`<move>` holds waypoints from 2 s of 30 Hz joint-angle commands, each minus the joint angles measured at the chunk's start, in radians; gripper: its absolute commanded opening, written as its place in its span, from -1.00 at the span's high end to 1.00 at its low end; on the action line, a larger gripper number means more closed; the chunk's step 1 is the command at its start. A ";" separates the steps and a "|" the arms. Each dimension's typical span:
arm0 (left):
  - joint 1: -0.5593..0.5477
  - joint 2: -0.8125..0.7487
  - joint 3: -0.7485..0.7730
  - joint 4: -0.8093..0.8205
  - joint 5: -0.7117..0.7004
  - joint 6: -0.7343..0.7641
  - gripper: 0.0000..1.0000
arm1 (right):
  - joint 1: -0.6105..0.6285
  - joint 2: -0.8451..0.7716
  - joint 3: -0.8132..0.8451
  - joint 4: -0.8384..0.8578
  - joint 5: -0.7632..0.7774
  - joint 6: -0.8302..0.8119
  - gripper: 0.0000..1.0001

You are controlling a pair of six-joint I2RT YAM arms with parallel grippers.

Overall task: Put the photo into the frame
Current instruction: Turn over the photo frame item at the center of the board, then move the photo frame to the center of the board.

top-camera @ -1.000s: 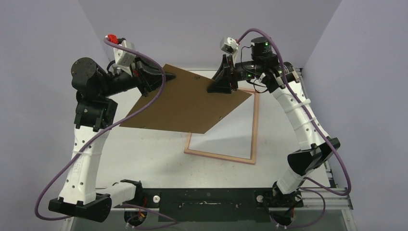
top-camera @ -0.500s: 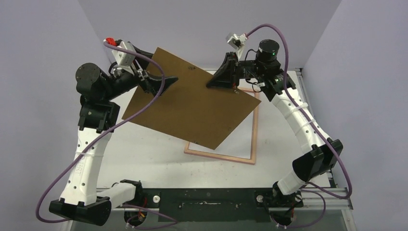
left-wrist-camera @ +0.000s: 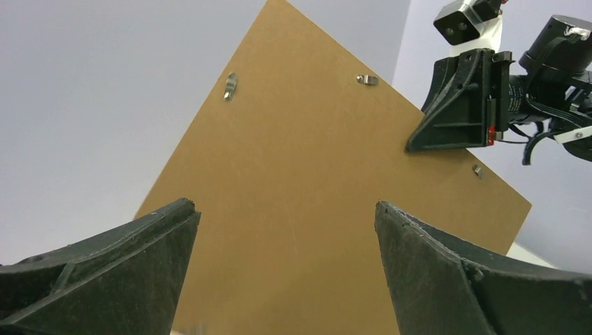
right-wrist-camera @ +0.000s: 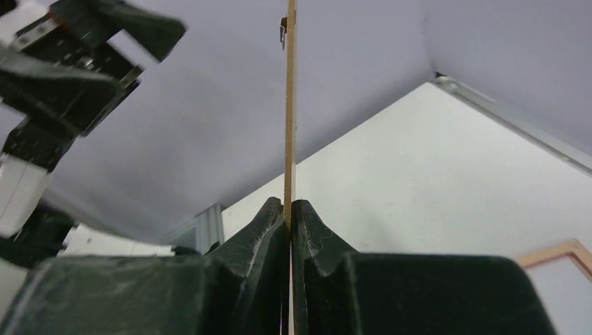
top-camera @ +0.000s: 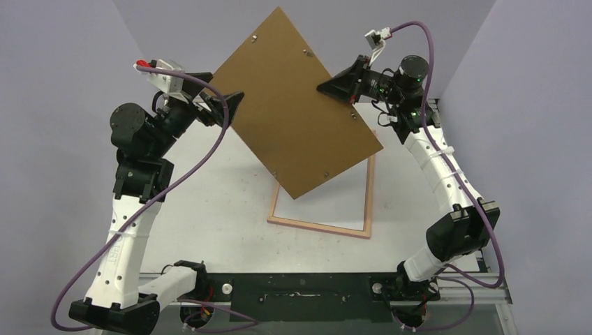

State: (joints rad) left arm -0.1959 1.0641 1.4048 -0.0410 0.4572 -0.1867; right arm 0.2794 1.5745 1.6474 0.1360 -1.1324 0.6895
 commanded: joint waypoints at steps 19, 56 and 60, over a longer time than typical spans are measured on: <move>0.014 0.169 -0.328 -0.076 -0.172 -0.137 -0.94 | -0.170 -0.113 -0.024 -0.652 1.019 -0.030 1.00; -0.191 0.958 -0.071 -0.267 -0.124 -0.261 0.42 | -0.252 -0.114 -0.116 -0.714 0.896 0.064 1.00; -0.191 0.951 -0.086 -0.289 -0.163 -0.261 0.62 | -0.252 -0.119 -0.119 -0.710 0.887 0.057 1.00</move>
State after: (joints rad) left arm -0.3866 2.0132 1.3209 -0.3077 0.3244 -0.4419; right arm 0.0322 1.5066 1.5208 -0.6456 -0.1959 0.7219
